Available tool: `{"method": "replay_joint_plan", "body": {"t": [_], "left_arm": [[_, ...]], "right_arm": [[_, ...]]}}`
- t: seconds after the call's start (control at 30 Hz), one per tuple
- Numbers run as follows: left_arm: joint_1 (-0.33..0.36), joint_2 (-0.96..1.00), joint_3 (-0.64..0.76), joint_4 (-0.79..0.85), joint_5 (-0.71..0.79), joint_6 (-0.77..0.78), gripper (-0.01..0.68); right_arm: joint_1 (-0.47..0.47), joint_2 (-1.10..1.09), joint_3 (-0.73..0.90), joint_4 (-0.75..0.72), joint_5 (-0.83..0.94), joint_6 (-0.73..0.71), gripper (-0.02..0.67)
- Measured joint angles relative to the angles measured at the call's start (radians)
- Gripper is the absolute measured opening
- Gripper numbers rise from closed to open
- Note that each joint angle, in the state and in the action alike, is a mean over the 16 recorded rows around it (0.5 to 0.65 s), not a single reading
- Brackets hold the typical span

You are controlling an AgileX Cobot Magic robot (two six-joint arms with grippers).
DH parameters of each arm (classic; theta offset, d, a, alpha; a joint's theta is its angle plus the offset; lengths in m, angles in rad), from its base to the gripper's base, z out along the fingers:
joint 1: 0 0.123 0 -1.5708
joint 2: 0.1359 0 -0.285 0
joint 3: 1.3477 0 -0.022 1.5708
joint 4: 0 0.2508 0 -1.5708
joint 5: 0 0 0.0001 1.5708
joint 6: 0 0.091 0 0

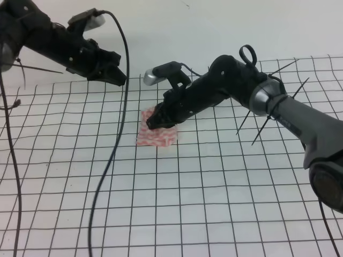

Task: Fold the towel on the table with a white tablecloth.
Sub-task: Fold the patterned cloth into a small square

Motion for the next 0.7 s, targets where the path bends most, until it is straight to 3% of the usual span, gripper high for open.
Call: {"method": "replay_joint_plan", "body": {"t": [0.23,0.7], "left_arm": [[0.022,0.0,0.0,-0.024,0.001,0.004,-0.001],[0.025,0.0,0.0,-0.028,0.001,0.009,-0.002]], "right_arm": [[0.009,0.013,0.0,0.045,-0.041,-0.044,0.053],[0.011,0.002,0.0,0.047,-0.116,-0.047,0.31]]}}
